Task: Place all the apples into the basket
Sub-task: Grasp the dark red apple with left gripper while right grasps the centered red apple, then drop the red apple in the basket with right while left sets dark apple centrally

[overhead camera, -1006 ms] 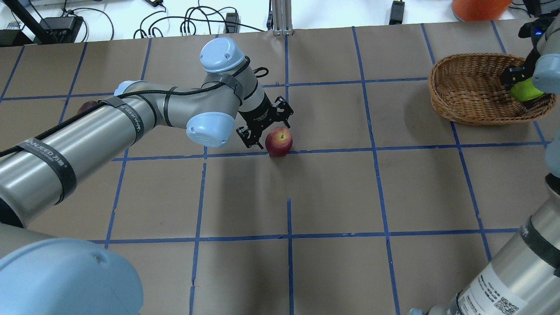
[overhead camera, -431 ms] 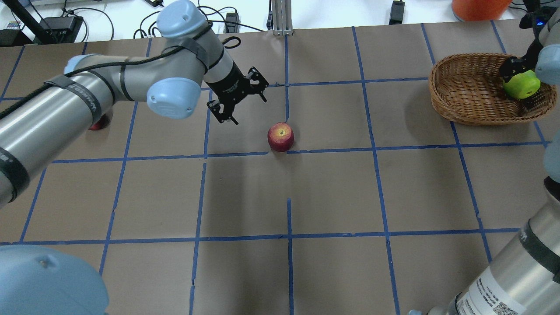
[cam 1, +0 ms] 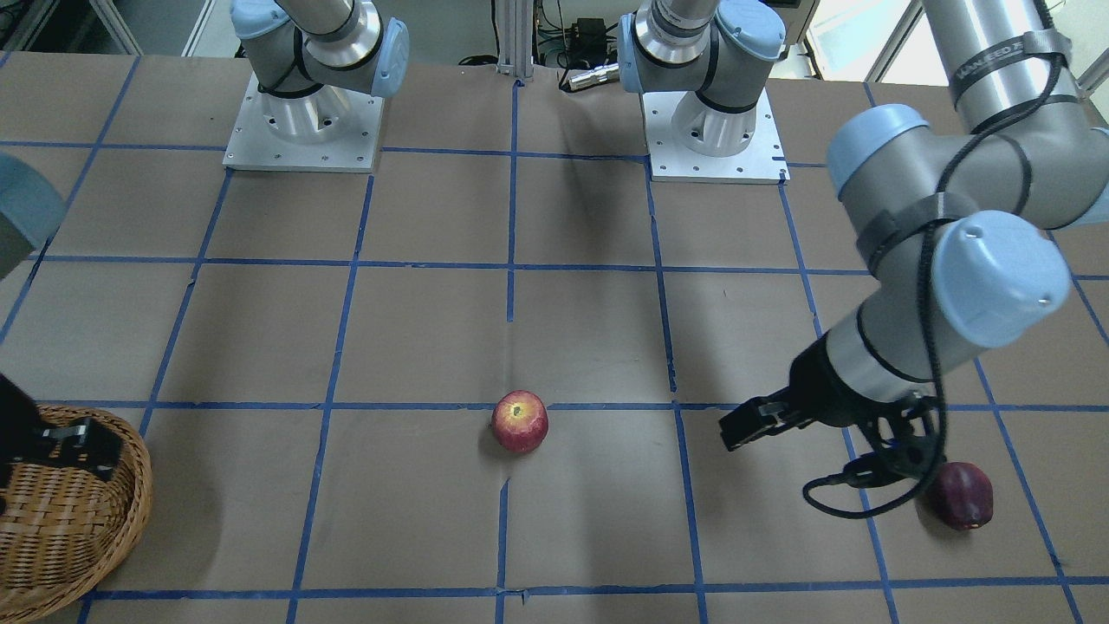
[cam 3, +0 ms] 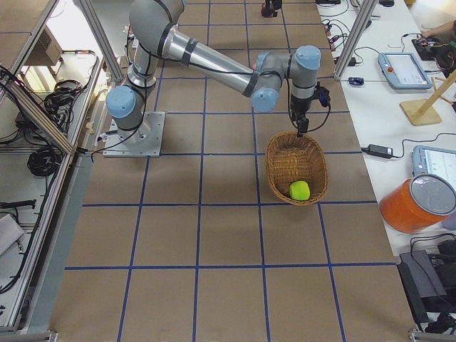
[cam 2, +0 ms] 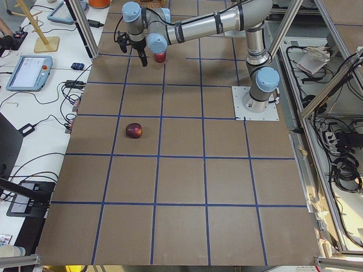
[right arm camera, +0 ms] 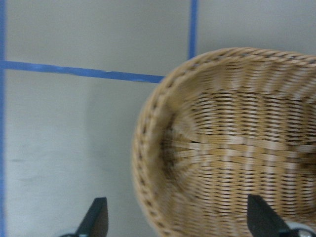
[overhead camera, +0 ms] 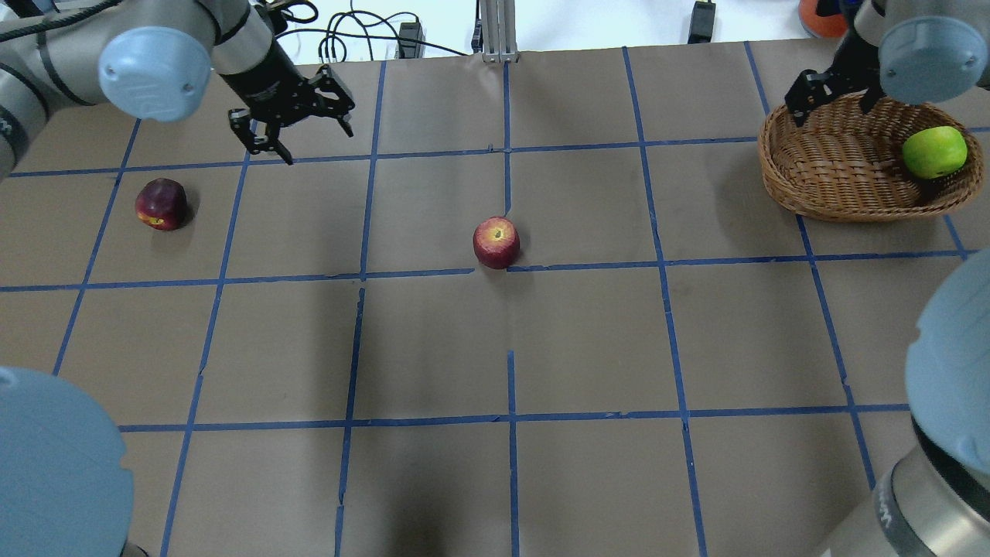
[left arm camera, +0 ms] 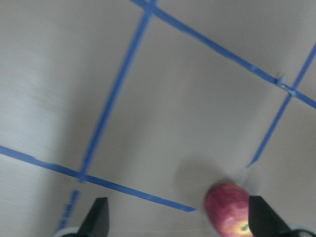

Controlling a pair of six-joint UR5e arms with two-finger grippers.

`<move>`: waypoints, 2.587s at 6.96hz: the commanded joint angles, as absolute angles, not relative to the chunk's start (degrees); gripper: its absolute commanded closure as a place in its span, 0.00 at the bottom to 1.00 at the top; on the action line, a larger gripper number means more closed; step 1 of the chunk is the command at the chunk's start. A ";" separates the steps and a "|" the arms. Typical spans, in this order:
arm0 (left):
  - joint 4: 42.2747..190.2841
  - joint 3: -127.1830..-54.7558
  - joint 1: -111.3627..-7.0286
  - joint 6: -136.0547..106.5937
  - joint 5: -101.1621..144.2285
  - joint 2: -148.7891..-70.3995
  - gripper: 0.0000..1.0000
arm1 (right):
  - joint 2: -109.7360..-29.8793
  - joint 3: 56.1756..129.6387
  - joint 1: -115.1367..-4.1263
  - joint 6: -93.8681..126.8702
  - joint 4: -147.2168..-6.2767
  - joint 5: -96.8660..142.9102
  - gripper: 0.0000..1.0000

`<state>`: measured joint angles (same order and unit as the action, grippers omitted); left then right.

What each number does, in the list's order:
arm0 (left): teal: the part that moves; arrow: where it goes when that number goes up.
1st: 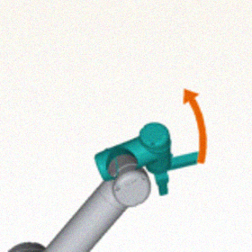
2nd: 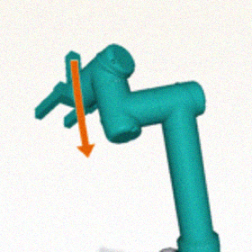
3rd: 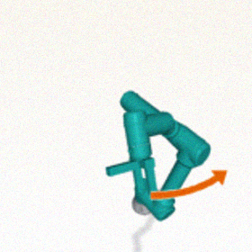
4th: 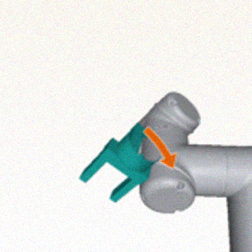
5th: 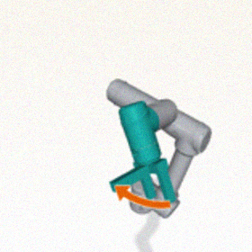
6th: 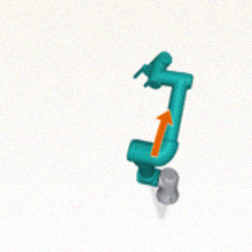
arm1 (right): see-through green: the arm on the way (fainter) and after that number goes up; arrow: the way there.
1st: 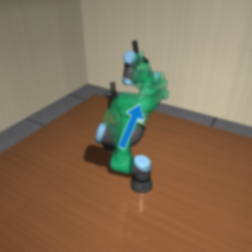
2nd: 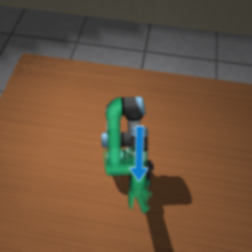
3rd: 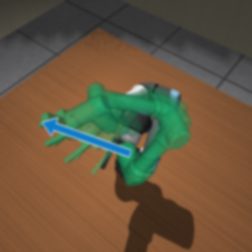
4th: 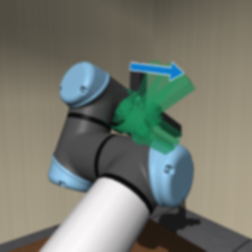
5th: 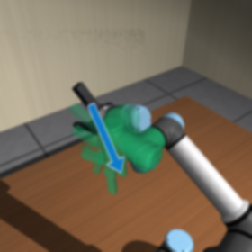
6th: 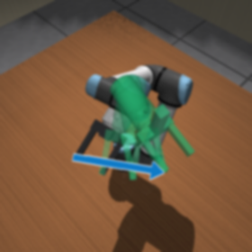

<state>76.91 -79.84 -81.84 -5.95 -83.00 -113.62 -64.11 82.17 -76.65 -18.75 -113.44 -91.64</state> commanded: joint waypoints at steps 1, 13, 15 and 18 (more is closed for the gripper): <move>70.63 -79.18 -72.38 17.67 -87.10 -116.70 0.00 | -64.86 83.31 -87.04 -5.33 -108.63 -82.55 0.00; 61.23 -81.04 -62.22 35.79 -87.80 -127.98 0.33 | -52.83 86.12 -107.75 29.44 -118.21 -76.82 0.12; 70.18 -81.12 -66.68 25.63 -89.38 -123.51 0.33 | -53.17 85.87 -107.67 29.10 -118.13 -76.64 0.99; 77.78 -84.62 -78.79 2.09 -88.94 -116.04 0.33 | -59.03 81.67 -104.44 29.10 -112.89 -78.56 1.00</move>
<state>75.89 -82.58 -73.37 11.35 -88.98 -118.81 -55.78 83.74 -106.39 29.35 -116.41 -77.37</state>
